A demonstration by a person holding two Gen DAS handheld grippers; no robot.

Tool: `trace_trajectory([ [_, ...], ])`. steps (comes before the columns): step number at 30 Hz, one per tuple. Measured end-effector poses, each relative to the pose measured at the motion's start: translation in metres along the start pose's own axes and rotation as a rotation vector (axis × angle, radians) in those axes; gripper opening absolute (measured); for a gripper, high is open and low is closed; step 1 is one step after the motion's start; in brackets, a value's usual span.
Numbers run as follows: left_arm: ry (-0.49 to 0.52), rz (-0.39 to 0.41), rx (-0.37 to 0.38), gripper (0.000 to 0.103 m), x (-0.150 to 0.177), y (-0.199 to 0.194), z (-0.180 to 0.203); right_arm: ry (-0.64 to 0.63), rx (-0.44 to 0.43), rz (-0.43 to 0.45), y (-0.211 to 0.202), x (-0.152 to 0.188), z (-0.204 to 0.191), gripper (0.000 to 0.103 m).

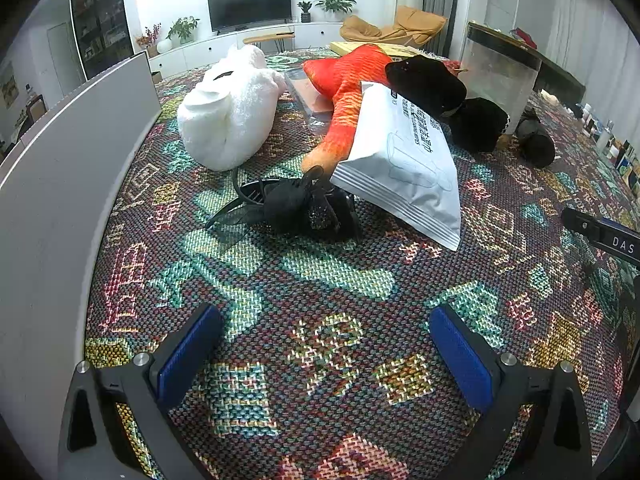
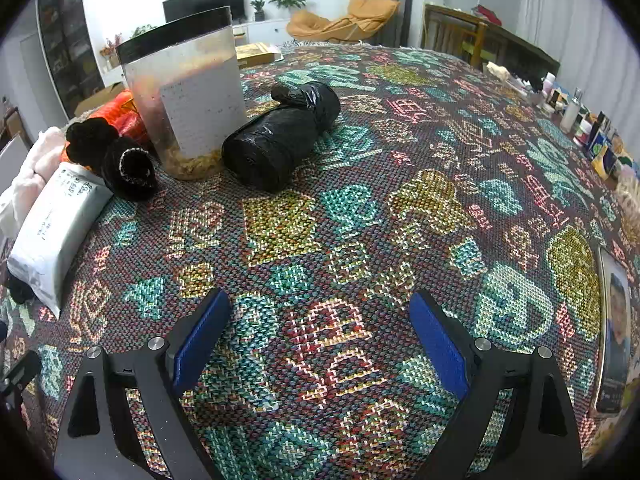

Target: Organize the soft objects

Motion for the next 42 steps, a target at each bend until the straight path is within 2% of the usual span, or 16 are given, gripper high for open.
trace_trajectory([
  [28,0.004,-0.004,0.0,0.103,0.0,-0.001,0.001,0.0,0.001,0.0,0.0,0.0,0.0,0.093],
  [32,0.024,-0.095,0.029,0.102,-0.001,-0.004,0.002,0.0,0.001,0.0,0.0,0.0,0.0,0.093],
  [34,0.016,-0.086,0.086,0.102,-0.012,-0.02,0.005,0.0,0.001,0.0,0.0,0.0,0.0,0.093],
  [36,0.017,-0.062,0.111,0.102,-0.029,-0.037,0.003,0.0,0.001,0.0,0.0,0.0,0.0,0.093],
  [39,0.005,-0.045,0.106,0.102,-0.064,-0.052,-0.01,0.0,0.001,0.0,0.0,0.0,0.0,0.093],
  [42,-0.047,-0.056,0.075,0.102,-0.106,-0.046,-0.035,0.0,0.001,0.0,0.0,0.0,0.0,0.093],
])
Point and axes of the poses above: each gripper's, at about its wrist camera, not at the fingertips, and y roughly the way its jaws point, z to its right, x to its underside, the point moved 9 cm from there along y, roughly the way its jaws point, and after that the axes turned 8 degrees about -z, right-handed, at the moved point
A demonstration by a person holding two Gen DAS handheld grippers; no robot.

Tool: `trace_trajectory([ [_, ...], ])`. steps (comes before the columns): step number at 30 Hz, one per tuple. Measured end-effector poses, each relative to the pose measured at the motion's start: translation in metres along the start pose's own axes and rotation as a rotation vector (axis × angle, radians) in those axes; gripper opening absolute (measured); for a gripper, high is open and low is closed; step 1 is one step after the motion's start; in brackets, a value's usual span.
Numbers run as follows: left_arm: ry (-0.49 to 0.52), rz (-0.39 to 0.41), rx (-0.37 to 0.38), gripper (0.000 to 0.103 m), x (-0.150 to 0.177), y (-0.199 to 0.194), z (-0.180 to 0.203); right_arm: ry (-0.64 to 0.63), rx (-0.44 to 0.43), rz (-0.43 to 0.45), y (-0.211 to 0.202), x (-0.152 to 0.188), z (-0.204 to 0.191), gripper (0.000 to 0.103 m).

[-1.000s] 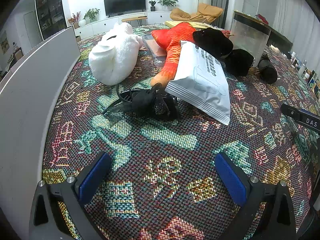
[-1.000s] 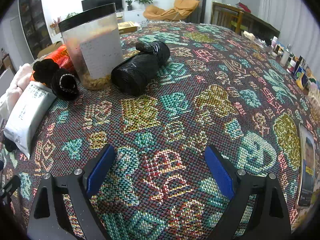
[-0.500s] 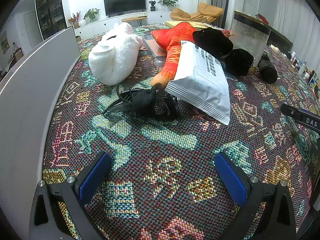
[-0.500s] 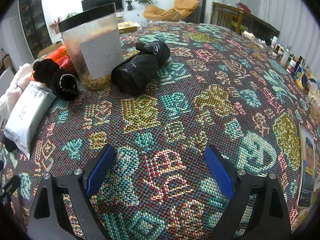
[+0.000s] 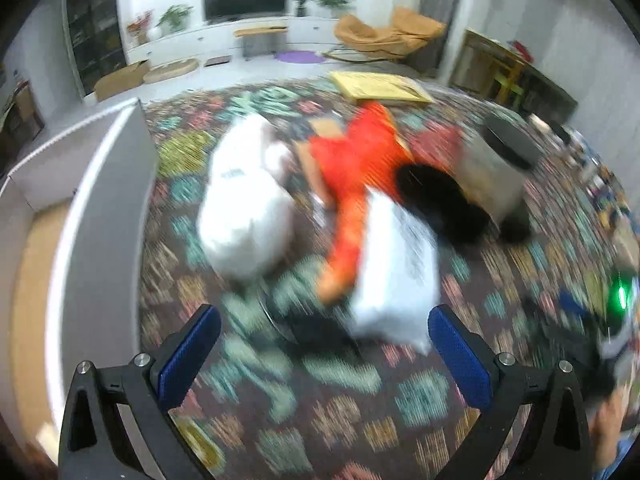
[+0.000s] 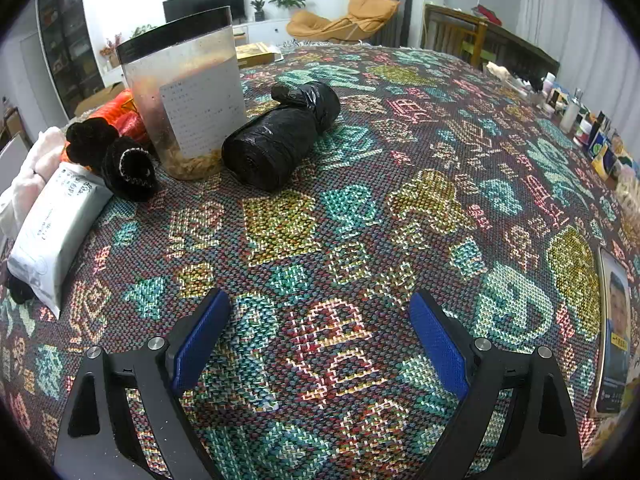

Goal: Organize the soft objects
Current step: 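Grasp white towel bundle with left tool while right tool grasps black bag roll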

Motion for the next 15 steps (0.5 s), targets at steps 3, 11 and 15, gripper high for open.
trace_trajectory([
  [3,-0.047,-0.03,-0.068,0.102,-0.041,0.021,-0.032,0.0,0.0,0.0,0.0,0.0,0.0,0.093],
  [11,-0.089,-0.192,-0.205,0.102,-0.071,0.104,-0.078,0.0,0.001,0.0,0.0,0.0,0.0,0.093],
  [15,-0.135,-0.187,-0.064,0.071,-0.07,0.11,-0.084,-0.015,-0.068,-0.036,0.0,-0.009,0.001,0.093],
])
Point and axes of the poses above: each gripper's, at about its wrist camera, not at the fingertips, and y roughly the way its jaws point, z to its right, x to its underside, the point moved 9 cm from there along y, roughly the way its jaws point, and after that the axes turned 8 degrees about -z, right-handed, at the moved point
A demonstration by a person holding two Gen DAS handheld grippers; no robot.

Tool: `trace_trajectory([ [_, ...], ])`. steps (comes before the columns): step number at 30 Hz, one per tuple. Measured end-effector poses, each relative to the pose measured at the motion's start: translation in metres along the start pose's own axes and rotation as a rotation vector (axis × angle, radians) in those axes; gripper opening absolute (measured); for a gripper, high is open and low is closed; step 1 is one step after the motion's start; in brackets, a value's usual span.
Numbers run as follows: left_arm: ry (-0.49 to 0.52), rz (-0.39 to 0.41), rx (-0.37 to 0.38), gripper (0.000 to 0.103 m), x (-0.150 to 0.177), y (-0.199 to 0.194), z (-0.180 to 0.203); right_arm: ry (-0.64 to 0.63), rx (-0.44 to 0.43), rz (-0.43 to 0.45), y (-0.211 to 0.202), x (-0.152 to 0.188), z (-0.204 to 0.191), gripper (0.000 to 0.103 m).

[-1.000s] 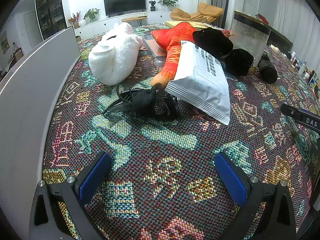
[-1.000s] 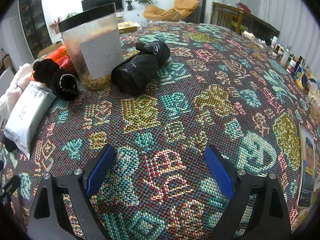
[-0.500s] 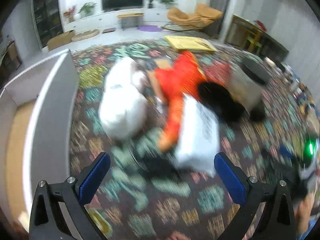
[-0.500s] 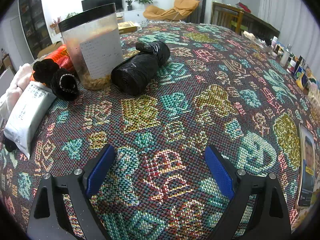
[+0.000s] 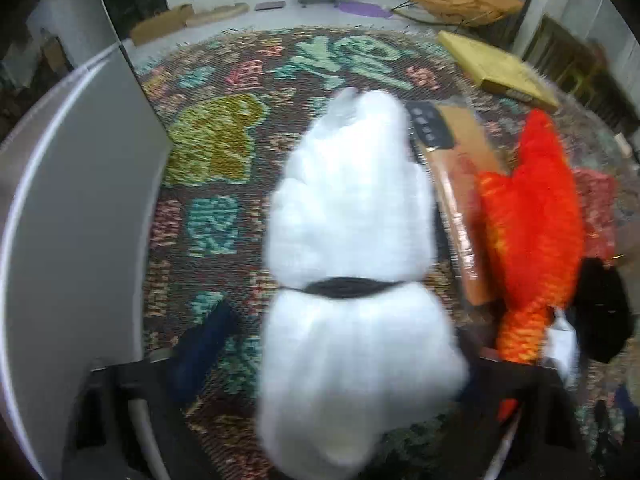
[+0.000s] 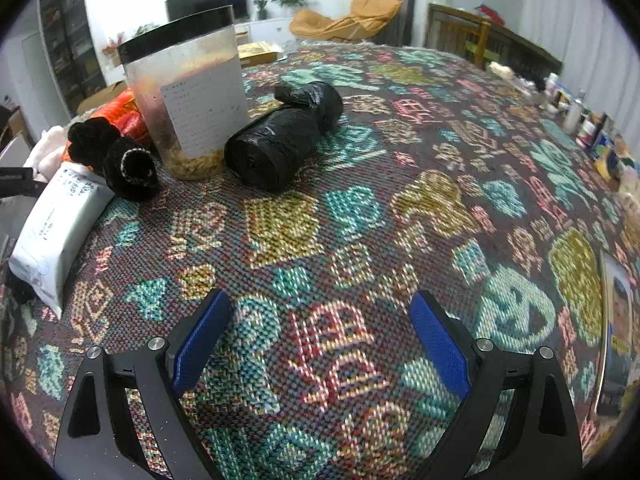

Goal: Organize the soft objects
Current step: 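Grasp white towel bundle with left tool while right tool grasps black bag roll, then carry towel bundle and bag roll into white box and open both tools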

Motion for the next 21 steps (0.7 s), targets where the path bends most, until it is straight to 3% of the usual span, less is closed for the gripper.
trace_trajectory([
  [1,0.005,0.003,0.027,0.056,-0.001,-0.001,0.001,0.06,-0.053,0.028,-0.007,-0.006,0.008,0.091],
  [2,0.01,0.014,0.033,0.053,-0.001,-0.003,0.001,0.123,-0.11,0.056,-0.013,-0.012,0.016,0.091],
  [4,0.037,0.041,0.032,0.051,-0.001,-0.01,0.001,0.264,-0.217,0.085,-0.019,-0.037,0.039,0.091],
  [8,0.052,0.063,0.055,0.051,0.005,-0.021,0.003,0.36,-0.324,-0.016,0.007,-0.085,0.044,0.09],
  [9,0.053,0.069,0.063,0.051,0.007,-0.025,0.003,0.374,-0.353,-0.046,0.015,-0.092,0.04,0.087],
  [11,0.057,0.086,0.074,0.051,0.009,-0.032,0.004,0.434,-0.445,-0.113,0.037,-0.103,0.029,0.06],
  [13,0.06,0.096,0.086,0.051,0.02,-0.046,0.016,0.465,-0.506,-0.153,0.05,-0.108,0.019,0.056],
  [16,0.059,0.111,0.11,0.051,0.024,-0.059,0.017,0.401,-0.44,-0.15,0.056,-0.116,0.008,0.055],
  [17,0.058,0.115,0.121,0.051,0.028,-0.065,0.016,0.332,-0.399,-0.166,0.056,-0.118,0.001,0.042],
  [18,0.059,0.121,0.138,0.051,0.03,-0.071,0.017,0.295,-0.397,-0.177,0.055,-0.12,-0.004,0.038],
  [21,0.066,0.148,0.203,0.051,0.039,-0.097,0.021,0.28,-0.318,-0.151,0.04,-0.122,0.005,0.038],
])
Point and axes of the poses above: each gripper's, at about its wrist camera, not at the fingertips, and y roughly the way its jaws point, z to its right, x to its underside, the point moved 9 cm from there along y, roughly the way its jaws point, and after that the axes turned 8 degrees about -z, right-handed, at the moved point
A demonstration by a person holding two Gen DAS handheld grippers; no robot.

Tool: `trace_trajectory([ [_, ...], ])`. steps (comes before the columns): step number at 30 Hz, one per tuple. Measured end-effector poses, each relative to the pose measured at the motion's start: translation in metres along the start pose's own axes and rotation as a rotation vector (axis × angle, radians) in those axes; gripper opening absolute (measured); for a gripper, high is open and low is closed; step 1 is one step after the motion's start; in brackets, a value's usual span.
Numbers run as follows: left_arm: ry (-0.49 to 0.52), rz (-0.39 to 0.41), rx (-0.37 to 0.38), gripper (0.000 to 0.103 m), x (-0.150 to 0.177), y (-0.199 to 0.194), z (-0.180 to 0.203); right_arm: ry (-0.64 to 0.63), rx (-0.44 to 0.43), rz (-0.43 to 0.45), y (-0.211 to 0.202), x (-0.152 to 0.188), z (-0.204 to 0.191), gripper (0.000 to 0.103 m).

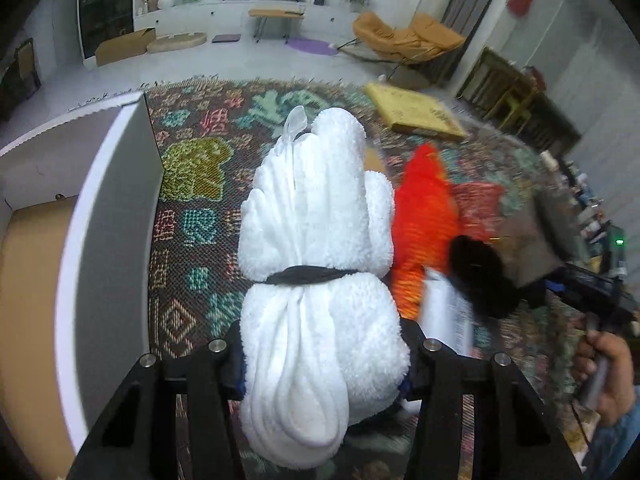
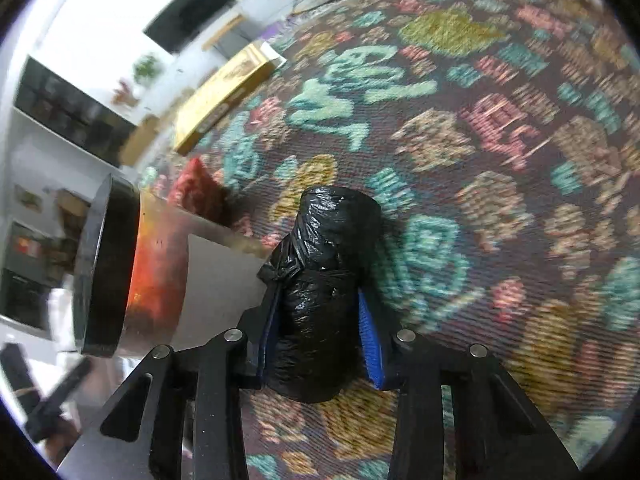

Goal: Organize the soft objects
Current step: 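Carry towel bundle and bag roll into white box and open both tools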

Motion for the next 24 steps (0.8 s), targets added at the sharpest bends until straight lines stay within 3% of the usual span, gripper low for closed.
trace_trajectory([
  [5,0.008,0.077,0.065,0.051,0.018,-0.065,-0.001,-0.131,0.094,0.183,-0.077,0.006,-0.014,0.038],
  [7,0.003,0.11,0.056,0.051,0.029,-0.091,-0.012,-0.205,0.073,0.188,-0.097,0.019,-0.039,0.038],
  [12,-0.042,0.185,-0.112,0.051,0.064,-0.15,-0.073,-0.378,-0.06,0.135,-0.11,0.072,-0.135,0.038],
  [18,-0.122,0.22,-0.307,0.051,0.107,-0.193,-0.154,-0.599,-0.317,0.014,-0.1,0.184,-0.299,0.038],
  [24,-0.159,0.227,-0.433,0.051,0.14,-0.213,-0.203,-0.76,-0.427,-0.067,-0.089,0.264,-0.401,0.038],
])
Point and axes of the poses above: each gripper's, at about its wrist camera, not at the fingertips, and y roughly the way its jaws point, z to its right, x to its underside, the point moved 9 cm from there along y, roughly the way its jaws point, and after that the axes turned 8 degrees about -z, right-handed, at the moved point
